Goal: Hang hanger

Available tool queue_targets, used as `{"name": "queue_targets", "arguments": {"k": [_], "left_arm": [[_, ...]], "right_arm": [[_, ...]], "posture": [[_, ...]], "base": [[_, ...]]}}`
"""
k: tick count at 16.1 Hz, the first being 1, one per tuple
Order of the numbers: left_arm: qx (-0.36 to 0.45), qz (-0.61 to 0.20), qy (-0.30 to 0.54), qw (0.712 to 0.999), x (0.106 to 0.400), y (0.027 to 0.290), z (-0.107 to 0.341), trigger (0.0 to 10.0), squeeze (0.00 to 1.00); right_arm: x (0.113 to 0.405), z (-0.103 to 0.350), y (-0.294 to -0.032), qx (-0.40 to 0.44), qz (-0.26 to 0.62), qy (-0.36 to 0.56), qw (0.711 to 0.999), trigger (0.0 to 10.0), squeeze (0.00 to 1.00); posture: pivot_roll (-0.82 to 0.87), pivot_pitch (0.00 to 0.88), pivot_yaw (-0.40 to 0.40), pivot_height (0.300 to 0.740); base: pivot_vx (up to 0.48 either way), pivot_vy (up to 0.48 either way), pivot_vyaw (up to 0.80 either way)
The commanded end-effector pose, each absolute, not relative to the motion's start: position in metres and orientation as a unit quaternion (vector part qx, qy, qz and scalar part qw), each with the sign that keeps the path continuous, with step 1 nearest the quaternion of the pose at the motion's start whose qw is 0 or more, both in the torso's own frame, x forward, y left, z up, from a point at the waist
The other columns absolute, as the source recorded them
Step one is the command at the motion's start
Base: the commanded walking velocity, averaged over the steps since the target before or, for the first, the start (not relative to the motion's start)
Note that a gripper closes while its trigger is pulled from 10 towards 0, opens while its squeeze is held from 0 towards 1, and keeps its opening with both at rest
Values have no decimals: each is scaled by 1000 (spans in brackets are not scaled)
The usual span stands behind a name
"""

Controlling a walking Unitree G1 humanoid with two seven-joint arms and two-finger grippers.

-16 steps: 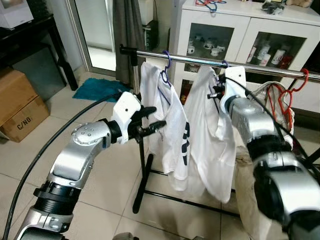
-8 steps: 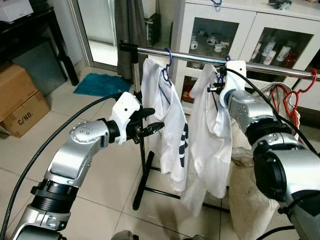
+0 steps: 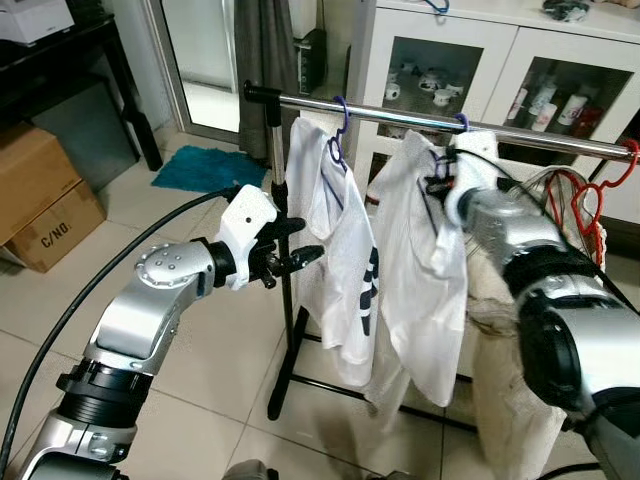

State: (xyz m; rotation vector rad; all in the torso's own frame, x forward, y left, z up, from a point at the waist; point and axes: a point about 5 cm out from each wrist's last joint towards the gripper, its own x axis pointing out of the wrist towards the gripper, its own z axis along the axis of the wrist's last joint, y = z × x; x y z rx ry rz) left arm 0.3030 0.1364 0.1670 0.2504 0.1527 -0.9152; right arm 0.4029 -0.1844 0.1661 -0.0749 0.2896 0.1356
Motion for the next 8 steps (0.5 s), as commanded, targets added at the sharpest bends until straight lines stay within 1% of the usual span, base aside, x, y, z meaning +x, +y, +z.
{"name": "queue_targets", "arguments": {"k": [1, 2, 3, 5, 6, 7, 8], "left_arm": [[124, -428, 65, 893, 303, 139, 171, 10000, 0], [124, -402, 61, 905, 305, 142, 169, 10000, 0], [128, -389, 61, 910, 306, 144, 168, 10000, 0], [124, -333, 50, 933, 310, 152, 168, 10000, 0], [124, -322, 49, 937, 311, 153, 169, 10000, 0], [122, -308, 47, 942, 312, 156, 169, 10000, 0], [121, -297, 46, 946, 313, 157, 168, 10000, 0]], "right_arm": [[403, 177, -187, -41, 84, 109, 990, 10000, 1000], [394, 181, -192, -29, 121, 79, 989, 10000, 1000], [388, 184, -193, -17, 135, 67, 988, 10000, 1000], [356, 195, -193, 27, 213, 17, 977, 10000, 1000], [348, 196, -192, 27, 219, 1, 975, 10000, 1000], [334, 195, -190, 20, 223, -14, 974, 10000, 1000], [323, 193, -186, 31, 218, -15, 975, 10000, 1000]], "posture": [[119, 0, 11, 740], [113, 0, 18, 740], [110, 0, 22, 740], [105, 0, 30, 740], [104, 0, 32, 740], [103, 0, 33, 740], [102, 0, 34, 740]], "base": [[0, 0, 0], [0, 0, 0], [0, 0, 0], [0, 0, 0], [0, 0, 0], [0, 0, 0], [0, 0, 0]]}}
